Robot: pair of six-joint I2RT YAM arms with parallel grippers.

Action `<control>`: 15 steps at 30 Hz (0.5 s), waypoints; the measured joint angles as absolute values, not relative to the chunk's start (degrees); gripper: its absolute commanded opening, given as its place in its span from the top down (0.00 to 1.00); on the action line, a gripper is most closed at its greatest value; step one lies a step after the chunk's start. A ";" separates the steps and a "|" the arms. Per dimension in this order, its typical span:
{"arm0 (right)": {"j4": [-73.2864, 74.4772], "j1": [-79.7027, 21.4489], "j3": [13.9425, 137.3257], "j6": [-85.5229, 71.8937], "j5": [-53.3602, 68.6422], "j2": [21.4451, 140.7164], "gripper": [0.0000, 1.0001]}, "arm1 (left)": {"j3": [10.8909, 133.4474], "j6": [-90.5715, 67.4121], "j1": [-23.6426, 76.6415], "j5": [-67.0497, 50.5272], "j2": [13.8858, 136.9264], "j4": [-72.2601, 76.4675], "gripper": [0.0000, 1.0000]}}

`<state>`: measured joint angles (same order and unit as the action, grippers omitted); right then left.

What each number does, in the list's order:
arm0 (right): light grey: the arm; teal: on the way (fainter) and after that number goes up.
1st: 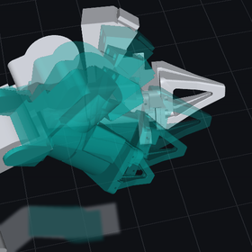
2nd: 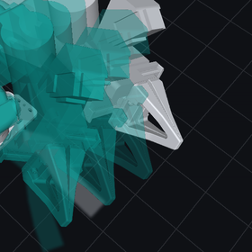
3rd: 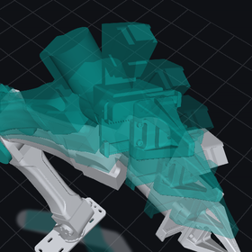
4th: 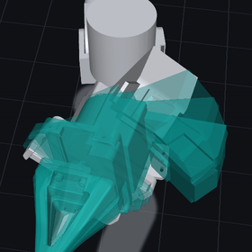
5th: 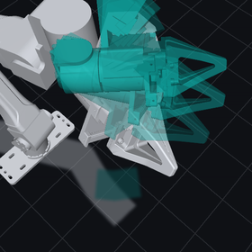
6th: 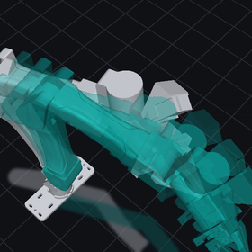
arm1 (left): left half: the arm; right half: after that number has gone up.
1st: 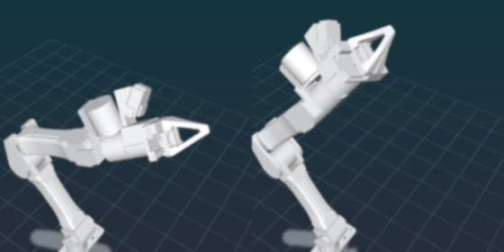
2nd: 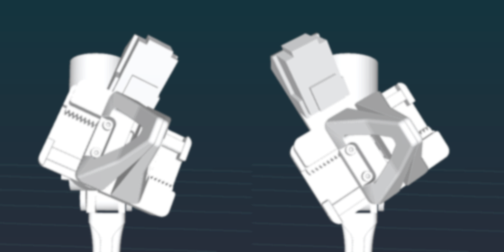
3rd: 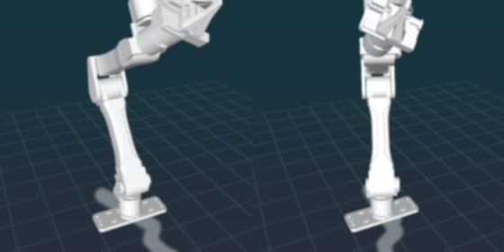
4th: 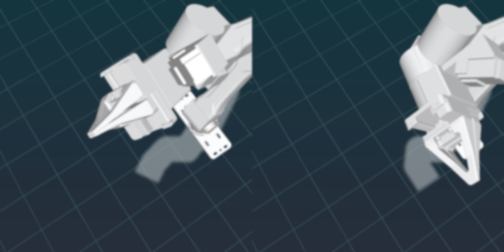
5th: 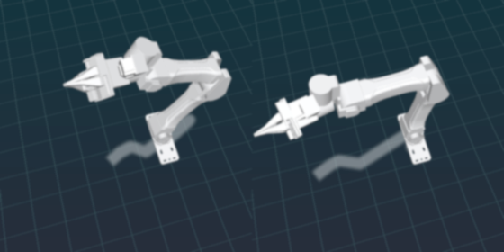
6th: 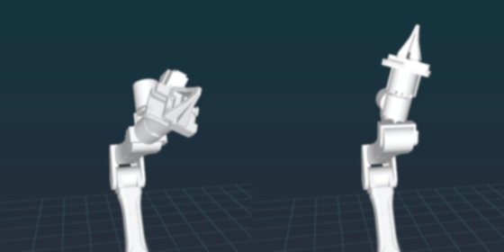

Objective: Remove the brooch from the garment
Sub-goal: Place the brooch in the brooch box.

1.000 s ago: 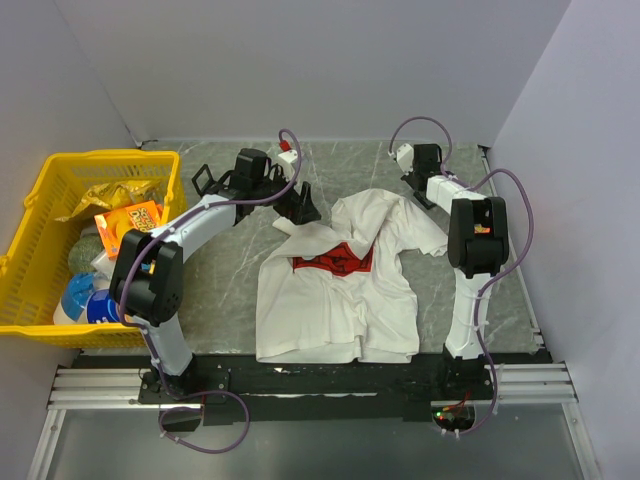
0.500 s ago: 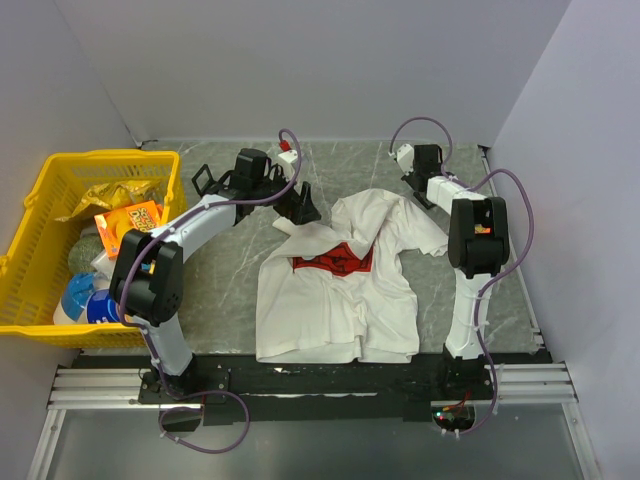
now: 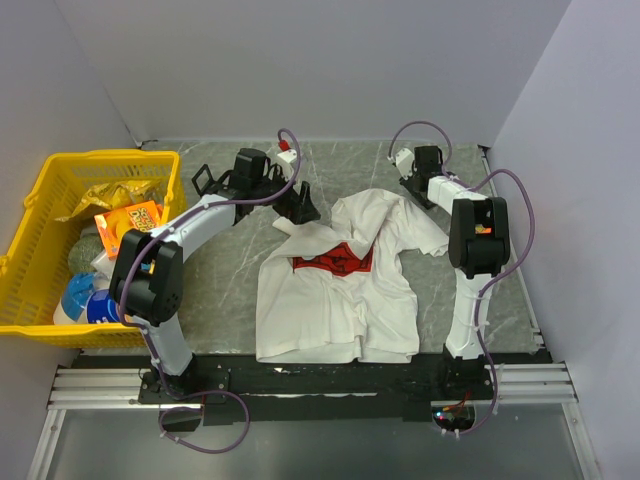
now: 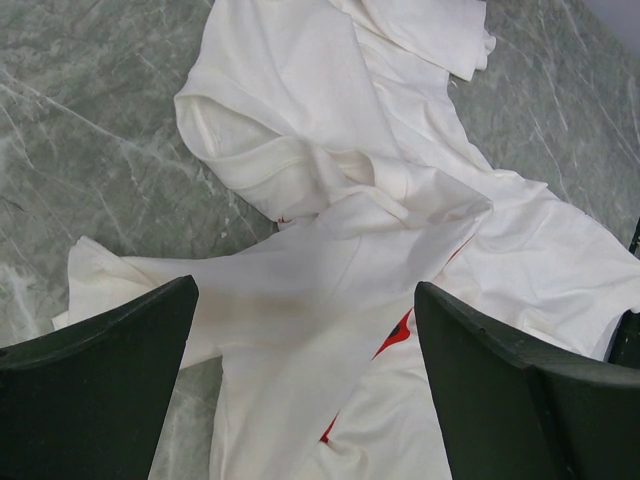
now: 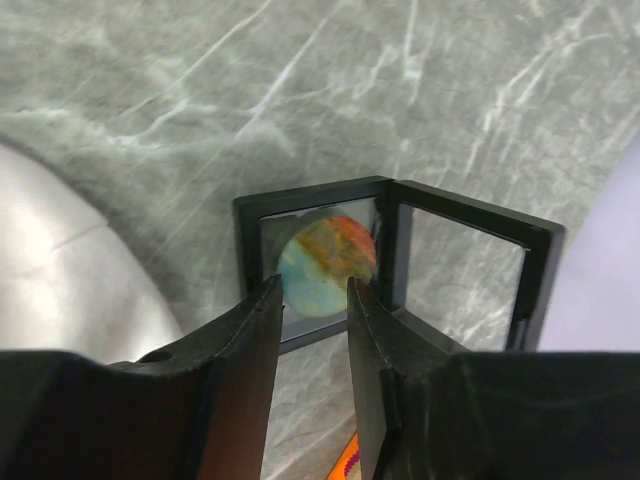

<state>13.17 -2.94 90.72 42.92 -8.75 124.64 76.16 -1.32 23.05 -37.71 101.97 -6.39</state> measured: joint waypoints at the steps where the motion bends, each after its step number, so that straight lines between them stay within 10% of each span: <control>1: 13.45 -2.94 90.72 42.92 -8.43 124.64 0.60 | 76.16 -1.32 23.05 -37.71 101.97 -6.39 0.04; 15: 16.08 -2.94 90.74 42.94 -7.16 123.72 0.44 | 76.16 -1.34 22.94 -37.74 101.97 -6.39 0.04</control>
